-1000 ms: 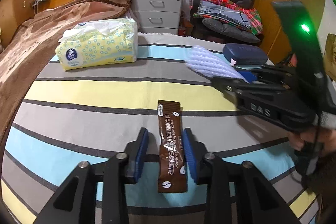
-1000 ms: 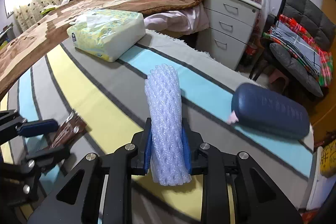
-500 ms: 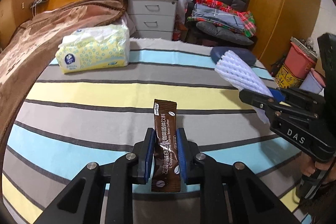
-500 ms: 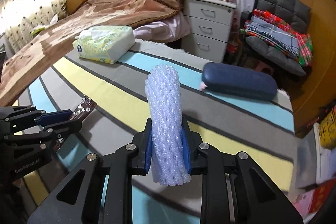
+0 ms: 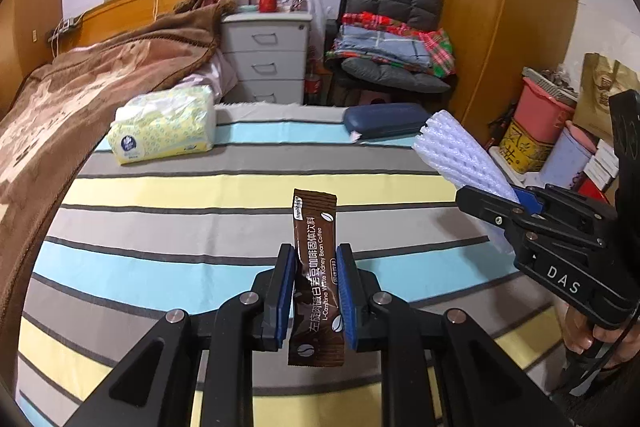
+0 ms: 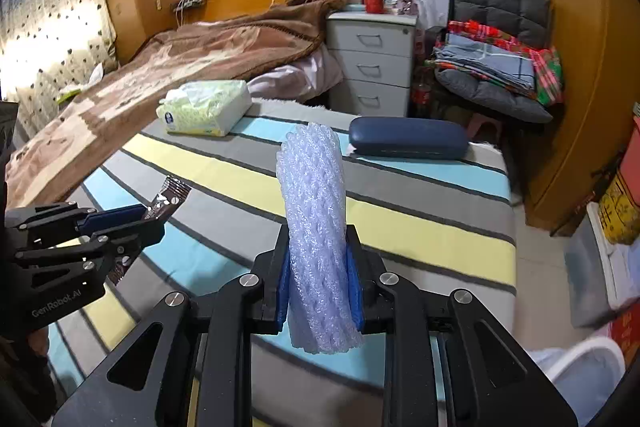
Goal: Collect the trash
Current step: 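Carry the coffee sachet and foam net over the trash bin with both tools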
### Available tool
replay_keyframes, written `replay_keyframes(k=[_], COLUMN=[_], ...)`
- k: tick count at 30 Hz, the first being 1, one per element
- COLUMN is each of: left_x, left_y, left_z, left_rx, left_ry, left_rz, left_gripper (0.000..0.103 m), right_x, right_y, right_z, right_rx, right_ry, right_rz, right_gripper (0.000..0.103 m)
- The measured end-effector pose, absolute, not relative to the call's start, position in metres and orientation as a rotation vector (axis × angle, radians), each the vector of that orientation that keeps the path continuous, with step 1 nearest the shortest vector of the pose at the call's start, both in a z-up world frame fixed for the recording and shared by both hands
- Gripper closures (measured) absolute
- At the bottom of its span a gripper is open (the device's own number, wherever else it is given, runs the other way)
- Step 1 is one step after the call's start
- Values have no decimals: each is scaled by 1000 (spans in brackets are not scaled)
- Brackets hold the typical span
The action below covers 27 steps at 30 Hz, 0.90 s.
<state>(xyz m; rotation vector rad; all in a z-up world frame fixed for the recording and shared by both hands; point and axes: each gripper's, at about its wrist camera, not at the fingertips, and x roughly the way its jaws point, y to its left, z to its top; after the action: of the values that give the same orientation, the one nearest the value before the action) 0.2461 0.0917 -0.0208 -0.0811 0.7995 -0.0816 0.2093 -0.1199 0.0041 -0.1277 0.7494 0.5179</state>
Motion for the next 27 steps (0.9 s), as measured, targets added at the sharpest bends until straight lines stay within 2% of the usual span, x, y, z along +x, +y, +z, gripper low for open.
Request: replay_keyframes(k=[13, 27], left_x=[199, 168], left_y=[18, -82], left_z=[14, 25], left_rx=[-28, 18], left_ry=[732, 702], left_rz=[-209, -405], left_gripper=[81, 81], right_x=[167, 125], right_y=[-170, -242], right_z=[29, 36], right_rx=[-71, -10], right_ry=[663, 631], right_rz=[408, 212], right_gripper=[79, 79])
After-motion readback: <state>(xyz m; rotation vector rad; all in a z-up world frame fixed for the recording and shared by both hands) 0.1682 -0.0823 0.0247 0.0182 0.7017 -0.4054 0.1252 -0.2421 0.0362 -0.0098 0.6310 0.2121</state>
